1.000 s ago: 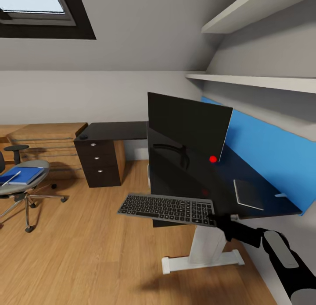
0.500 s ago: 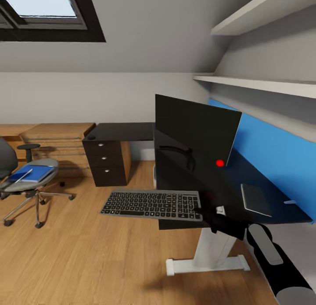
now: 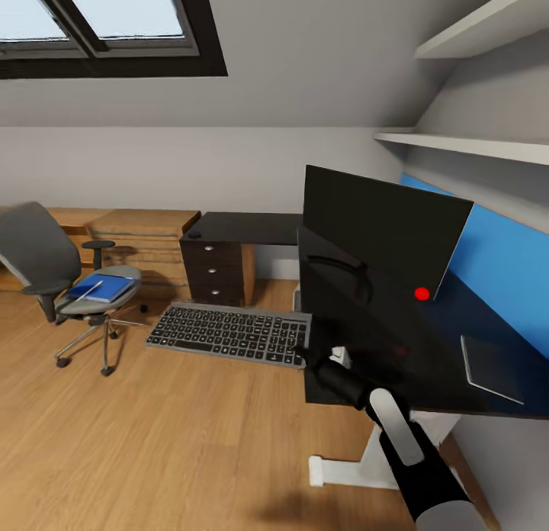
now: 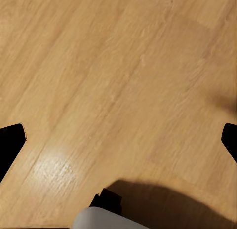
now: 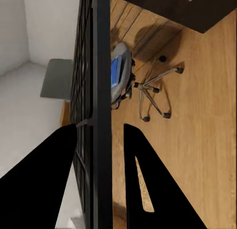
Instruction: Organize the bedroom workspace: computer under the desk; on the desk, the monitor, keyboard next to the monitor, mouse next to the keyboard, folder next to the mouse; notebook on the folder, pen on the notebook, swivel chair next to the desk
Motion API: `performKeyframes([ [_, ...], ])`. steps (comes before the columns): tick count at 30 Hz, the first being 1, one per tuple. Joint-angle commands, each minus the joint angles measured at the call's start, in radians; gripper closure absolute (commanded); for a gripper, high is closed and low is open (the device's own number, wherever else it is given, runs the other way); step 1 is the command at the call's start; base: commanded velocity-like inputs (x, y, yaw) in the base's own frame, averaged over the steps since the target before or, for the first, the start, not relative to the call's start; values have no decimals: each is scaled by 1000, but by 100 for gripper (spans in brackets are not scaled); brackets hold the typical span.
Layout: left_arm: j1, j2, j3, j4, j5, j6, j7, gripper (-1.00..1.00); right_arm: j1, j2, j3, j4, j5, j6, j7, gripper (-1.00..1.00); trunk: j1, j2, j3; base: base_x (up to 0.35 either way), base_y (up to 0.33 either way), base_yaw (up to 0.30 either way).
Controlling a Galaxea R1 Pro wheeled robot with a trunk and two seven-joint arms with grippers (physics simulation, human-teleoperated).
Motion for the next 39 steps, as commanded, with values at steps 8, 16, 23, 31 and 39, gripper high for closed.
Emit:
performKeyframes([
  [8, 0, 3, -5, -2, 6, 0, 7, -100, -2, 141, 41, 34, 254, -485, -45, 100, 0, -1, 0, 38, 36, 263],
  [16, 0, 1, -5, 1, 5, -2, 7, -100, 2, 141, 40, 87, 130, -661, -41, 100, 0, -1, 0, 225, 219, 55],
  [23, 0, -14, -7, 2, 4, -37, 7, -100, 29, 141, 40, 67, 117, -668, -36, 100, -8, 13, 6, 254, 239, 2],
  [31, 0, -15, -6, 3, 5, -45, 6, -100, 31, 141, 39, 67, 116, -669, -35, 100, -38, 69, 31, 278, 174, 0],
  [39, 0, -20, -6, 0, 6, -45, 6, -100, 32, 141, 37, 67, 116, -672, -35, 100, -69, 125, 56, 57, 37, 0],
])
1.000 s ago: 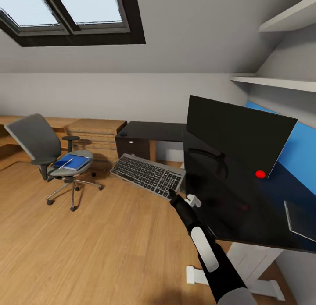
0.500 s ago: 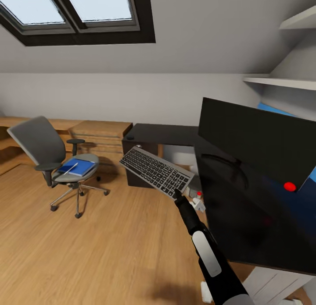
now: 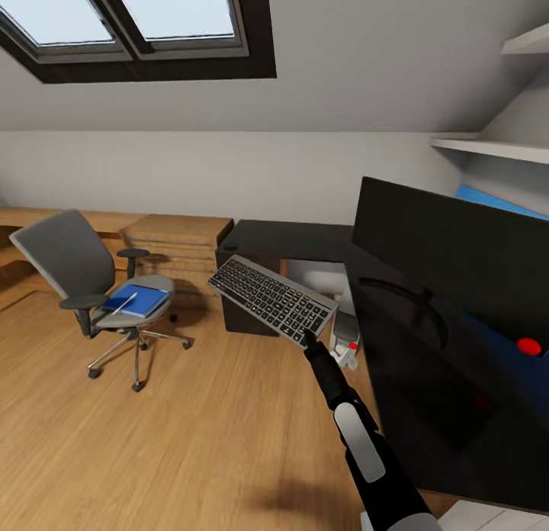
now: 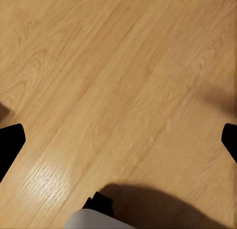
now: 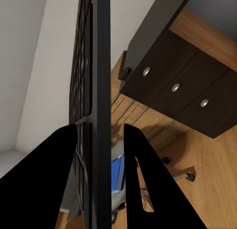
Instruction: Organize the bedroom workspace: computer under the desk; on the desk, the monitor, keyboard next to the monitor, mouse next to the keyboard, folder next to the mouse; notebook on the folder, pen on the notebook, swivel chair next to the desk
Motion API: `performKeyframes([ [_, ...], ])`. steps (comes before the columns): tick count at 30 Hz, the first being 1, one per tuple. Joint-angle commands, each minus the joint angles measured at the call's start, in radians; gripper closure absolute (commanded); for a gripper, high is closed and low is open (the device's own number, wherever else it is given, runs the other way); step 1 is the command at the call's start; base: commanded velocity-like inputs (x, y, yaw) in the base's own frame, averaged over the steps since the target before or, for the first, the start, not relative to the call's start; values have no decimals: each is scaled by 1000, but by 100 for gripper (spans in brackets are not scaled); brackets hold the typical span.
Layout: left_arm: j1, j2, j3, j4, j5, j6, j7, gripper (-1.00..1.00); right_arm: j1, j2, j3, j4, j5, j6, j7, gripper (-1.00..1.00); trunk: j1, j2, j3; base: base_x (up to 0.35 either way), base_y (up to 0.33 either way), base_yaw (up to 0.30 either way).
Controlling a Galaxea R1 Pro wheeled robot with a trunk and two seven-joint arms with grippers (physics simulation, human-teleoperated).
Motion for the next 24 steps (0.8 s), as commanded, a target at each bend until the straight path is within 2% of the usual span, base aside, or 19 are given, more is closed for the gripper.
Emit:
performKeyframes([
  [1, 0, 0, -3, -1, 11, -4, 6, -100, -1, 0, 1, 1, -10, -4, 3, 100, -4, 7, 2, -2, 5, 0],
  [11, 0, -1, 1, -1, 12, -3, 6, -100, -1, 0, -1, 0, -10, -3, 2, 100, -42, 77, 34, 49, 1, 0],
  [22, 0, -2, 0, 0, 12, -3, 6, -100, -1, 0, -1, 1, -10, -3, 0, 100, -84, 154, 68, 286, 0, 0],
  [24, 0, -3, -1, 0, 11, -4, 7, -100, -1, 0, -1, 1, -10, -3, 0, 100, -84, 154, 68, 216, 0, 0],
])
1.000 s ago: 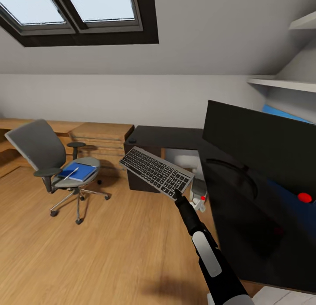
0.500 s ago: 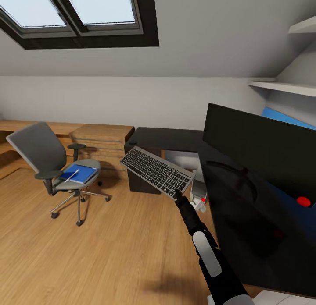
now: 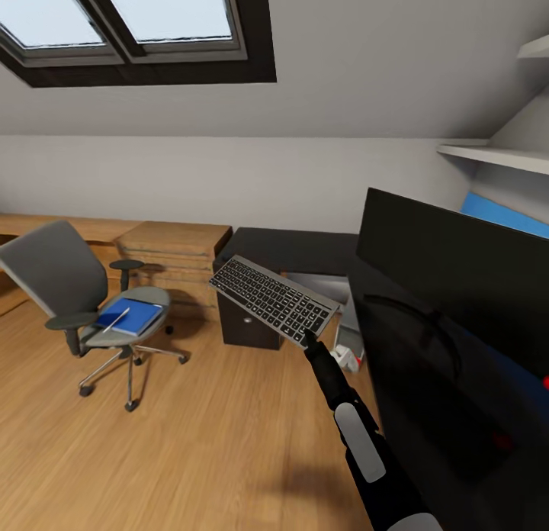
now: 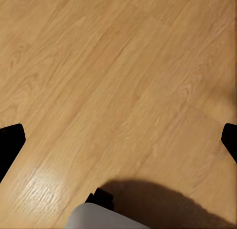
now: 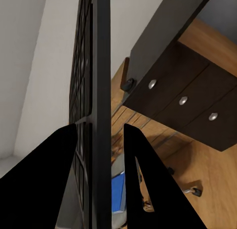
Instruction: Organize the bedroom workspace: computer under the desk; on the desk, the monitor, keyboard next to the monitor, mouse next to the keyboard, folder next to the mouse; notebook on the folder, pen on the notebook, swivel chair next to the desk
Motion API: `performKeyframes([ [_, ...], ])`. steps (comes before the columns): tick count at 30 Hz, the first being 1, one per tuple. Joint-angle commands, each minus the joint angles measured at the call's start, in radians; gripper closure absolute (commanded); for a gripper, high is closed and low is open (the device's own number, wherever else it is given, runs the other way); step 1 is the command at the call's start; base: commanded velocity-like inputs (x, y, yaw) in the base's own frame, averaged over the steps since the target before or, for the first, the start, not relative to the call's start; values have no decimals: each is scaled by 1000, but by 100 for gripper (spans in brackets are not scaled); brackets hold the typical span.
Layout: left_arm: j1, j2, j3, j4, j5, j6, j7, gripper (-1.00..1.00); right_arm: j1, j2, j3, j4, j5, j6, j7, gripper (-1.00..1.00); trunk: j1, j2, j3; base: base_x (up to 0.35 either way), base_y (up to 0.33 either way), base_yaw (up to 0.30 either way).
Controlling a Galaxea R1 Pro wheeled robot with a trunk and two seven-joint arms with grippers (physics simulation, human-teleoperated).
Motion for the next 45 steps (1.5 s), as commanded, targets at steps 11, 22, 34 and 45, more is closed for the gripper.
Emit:
performKeyframes([
  [11, 0, 2, -4, 0, 10, -5, 4, -100, 7, 0, 0, 1, -60, -7, 0, 100, 0, -1, -1, 88, 167, 0],
  [22, 0, 2, -4, 16, 10, -5, 4, -100, 7, 0, -1, 3, -77, -7, -3, 100, 0, -1, -1, 221, 281, -155],
  [34, 0, 0, -4, 28, 7, -5, 4, -100, 7, 0, -1, 2, -78, -7, 3, 100, 0, -1, -1, 274, 221, -237],
  [45, 0, 1, -4, 28, -7, -5, 4, -100, 14, 0, 0, -1, -78, -6, 6, 100, 0, -1, -1, 304, 169, -30],
])
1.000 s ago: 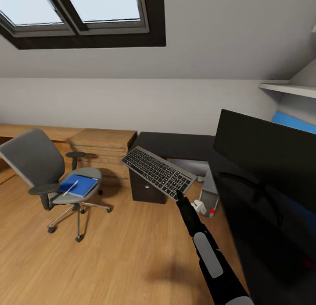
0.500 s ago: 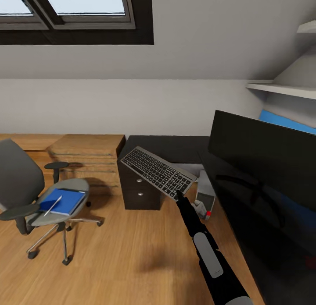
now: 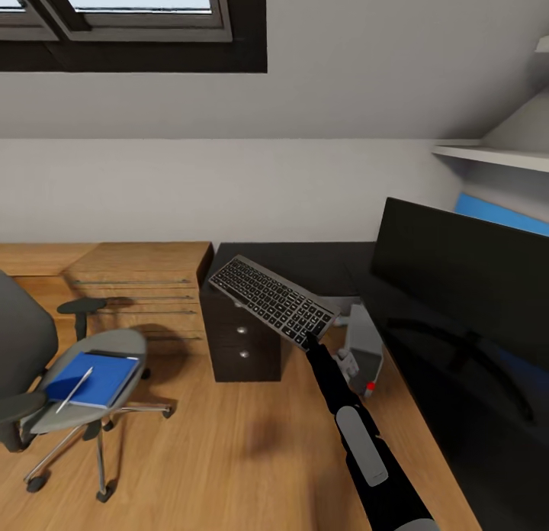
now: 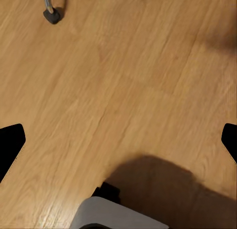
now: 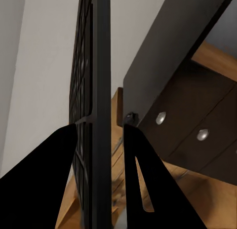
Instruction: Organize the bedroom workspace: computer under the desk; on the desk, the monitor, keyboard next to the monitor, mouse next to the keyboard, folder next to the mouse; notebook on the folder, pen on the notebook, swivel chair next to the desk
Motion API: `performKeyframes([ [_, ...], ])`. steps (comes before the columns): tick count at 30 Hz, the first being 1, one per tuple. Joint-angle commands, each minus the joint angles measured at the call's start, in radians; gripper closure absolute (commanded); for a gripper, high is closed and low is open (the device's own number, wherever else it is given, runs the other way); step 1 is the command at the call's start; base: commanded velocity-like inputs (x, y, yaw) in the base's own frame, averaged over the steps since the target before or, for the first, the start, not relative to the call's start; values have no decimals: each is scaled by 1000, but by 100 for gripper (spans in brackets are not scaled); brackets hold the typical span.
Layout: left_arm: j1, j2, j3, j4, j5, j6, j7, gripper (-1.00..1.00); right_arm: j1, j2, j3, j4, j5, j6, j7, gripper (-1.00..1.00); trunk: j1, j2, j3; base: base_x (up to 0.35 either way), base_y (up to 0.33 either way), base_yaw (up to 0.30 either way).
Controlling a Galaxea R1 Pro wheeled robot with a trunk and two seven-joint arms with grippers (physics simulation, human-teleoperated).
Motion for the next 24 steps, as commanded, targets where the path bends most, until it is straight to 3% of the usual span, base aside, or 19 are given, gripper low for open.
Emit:
performKeyframes([
  [1, 0, 1, -3, -1, 10, -4, 6, -100, -1, 0, 2, 0, -10, -4, 4, 100, 1, -1, -1, 317, 110, -3],
  [24, 0, 2, -3, -1, 10, -4, 6, -100, 0, 0, 4, -6, -11, -5, 11, 100, 1, -1, -1, 321, 10, 0],
])
